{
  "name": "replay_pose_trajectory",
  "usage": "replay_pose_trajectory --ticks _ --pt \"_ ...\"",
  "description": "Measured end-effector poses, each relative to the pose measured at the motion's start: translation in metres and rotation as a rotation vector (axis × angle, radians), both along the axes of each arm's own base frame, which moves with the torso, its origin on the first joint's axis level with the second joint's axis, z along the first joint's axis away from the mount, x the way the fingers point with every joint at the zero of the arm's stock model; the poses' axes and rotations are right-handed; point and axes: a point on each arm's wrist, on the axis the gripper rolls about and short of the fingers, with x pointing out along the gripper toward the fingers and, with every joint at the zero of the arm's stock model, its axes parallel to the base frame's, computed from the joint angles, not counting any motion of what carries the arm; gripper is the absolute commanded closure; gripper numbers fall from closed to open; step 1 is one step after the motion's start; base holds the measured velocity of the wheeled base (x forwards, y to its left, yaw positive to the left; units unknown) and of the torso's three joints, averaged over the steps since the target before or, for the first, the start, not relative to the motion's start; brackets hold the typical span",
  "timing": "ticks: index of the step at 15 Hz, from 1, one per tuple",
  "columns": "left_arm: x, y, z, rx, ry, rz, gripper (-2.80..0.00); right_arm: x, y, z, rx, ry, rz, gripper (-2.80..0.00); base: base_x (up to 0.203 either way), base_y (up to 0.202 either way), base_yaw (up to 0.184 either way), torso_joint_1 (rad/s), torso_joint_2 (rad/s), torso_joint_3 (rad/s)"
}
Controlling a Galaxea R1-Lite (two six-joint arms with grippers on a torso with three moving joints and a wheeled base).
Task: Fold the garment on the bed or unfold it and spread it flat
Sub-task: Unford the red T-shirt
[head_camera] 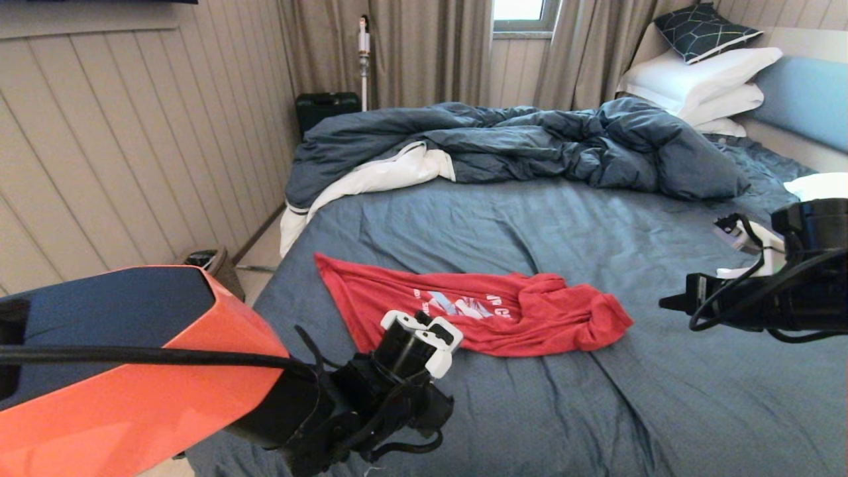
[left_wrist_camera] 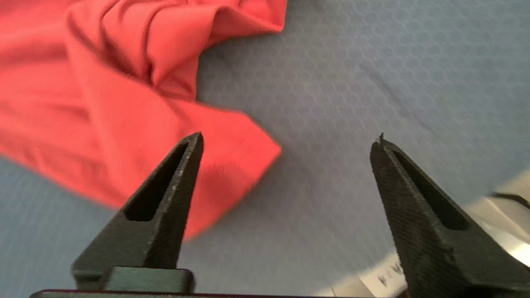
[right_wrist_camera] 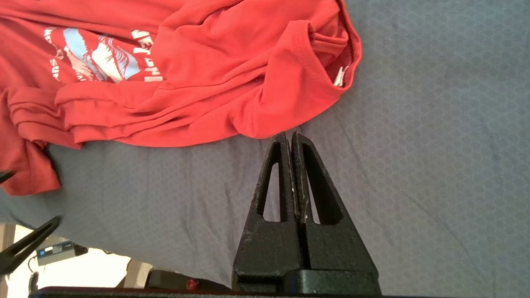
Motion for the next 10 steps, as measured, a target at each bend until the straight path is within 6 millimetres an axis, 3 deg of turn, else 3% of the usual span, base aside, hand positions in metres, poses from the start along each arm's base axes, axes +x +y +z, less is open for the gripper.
replay_pose_trajectory --ticks 5,10 --pt "0.009 -0.001 -0.021 0.038 0.000 0.014 -2.80 0.000 -0.001 0.000 0.000 0.000 -0.003 0.00 0.000 0.000 0.000 0.000 0.00 0.000" --pt "0.020 0.011 -0.024 0.051 0.000 0.051 -2.80 0.000 -0.002 0.000 0.001 0.001 -0.007 0.00 0.000 0.000 0.000 0.000 0.00 0.000"
